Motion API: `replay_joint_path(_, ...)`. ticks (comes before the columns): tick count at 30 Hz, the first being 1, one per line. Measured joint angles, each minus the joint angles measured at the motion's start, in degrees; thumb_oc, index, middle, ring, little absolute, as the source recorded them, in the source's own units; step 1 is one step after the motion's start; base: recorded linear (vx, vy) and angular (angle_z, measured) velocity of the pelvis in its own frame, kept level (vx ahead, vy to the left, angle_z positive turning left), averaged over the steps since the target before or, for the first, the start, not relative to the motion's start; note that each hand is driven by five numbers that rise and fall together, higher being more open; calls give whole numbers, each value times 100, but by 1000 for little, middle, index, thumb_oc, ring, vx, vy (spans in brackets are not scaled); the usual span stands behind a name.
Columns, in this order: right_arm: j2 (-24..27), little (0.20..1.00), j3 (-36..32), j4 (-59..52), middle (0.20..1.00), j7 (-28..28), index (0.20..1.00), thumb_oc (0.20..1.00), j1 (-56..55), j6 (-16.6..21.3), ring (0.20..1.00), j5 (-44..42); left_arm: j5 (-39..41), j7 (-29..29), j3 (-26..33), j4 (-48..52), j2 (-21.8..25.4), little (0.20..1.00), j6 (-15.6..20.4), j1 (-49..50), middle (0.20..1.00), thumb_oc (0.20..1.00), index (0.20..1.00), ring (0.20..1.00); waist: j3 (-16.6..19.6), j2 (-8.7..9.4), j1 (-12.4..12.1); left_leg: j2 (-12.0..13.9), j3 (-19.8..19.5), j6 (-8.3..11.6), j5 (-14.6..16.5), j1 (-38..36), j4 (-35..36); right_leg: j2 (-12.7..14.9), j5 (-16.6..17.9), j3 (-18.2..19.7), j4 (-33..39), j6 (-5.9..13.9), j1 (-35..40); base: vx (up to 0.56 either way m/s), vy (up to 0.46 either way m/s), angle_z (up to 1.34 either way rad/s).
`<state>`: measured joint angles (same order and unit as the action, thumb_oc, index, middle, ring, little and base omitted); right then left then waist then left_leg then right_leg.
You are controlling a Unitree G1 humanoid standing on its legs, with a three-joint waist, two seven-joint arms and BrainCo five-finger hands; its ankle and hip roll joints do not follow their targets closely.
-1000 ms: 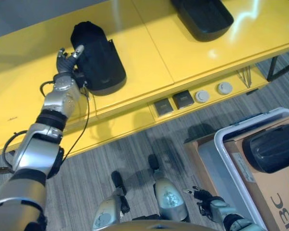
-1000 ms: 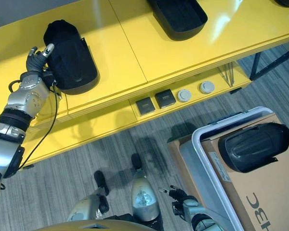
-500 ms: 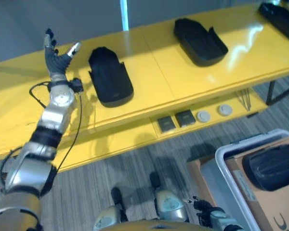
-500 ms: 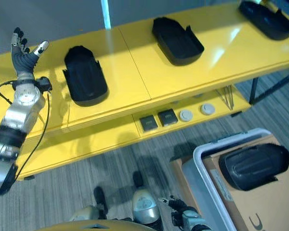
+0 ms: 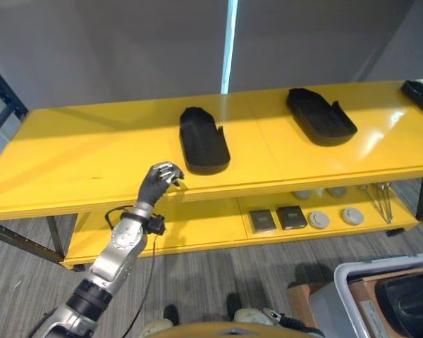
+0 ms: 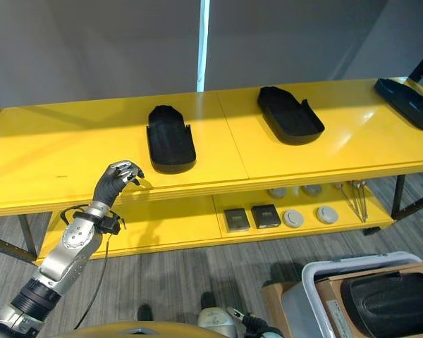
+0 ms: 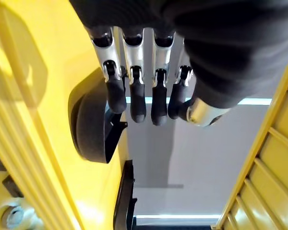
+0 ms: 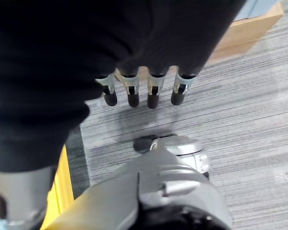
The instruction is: Move parts from the plastic box to the shelf.
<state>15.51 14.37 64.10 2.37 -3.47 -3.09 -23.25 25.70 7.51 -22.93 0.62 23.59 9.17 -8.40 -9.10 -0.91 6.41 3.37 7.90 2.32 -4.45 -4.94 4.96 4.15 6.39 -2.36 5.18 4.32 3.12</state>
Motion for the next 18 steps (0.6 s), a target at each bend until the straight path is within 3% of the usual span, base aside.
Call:
replay_joint_path(6, 104, 1000, 15, -4, 1000, -2, 1000, 1000, 3, 2, 1000, -11, 18, -40, -422, -4, -69, 200, -55, -555, 200, 200, 200, 200, -97, -131, 157, 16, 23, 9, -74, 187, -2, -23, 67, 21, 1, -2, -212, -54, -9, -3)
replay_joint_path(12, 287, 1000, 30, 2, 1000, 12, 1000, 1000, 169, 10, 1000, -60, 483, 1, -681, -51, -333, 200, -271, -1648, 200, 200, 200, 200, -641, -244, 445, -1, 224, 6, -120, 402, -1, -22, 197, 247, -1, 42, -540, -37, 9, -17)
replay_joint_path(15, 315, 1000, 84, -20, 1000, 12, 1000, 1000, 170, 5, 1000, -60, 568, 140, -722, -279, -346, 200, -395, -1716, 200, 200, 200, 200, -764, -262, 640, 24, 296, 24, -101, 350, -1, -44, 220, 289, 0, 55, -534, 12, 9, -15)
replay_joint_path(18, 328, 1000, 84, -48, 1000, 11, 1000, 1000, 177, 5, 1000, -59, 564, 309, -709, -439, -345, 200, -420, -1719, 200, 200, 200, 200, -890, -301, 667, 42, 310, 47, -83, 324, -1, -64, 206, 304, 0, 36, -518, 4, 6, -4)
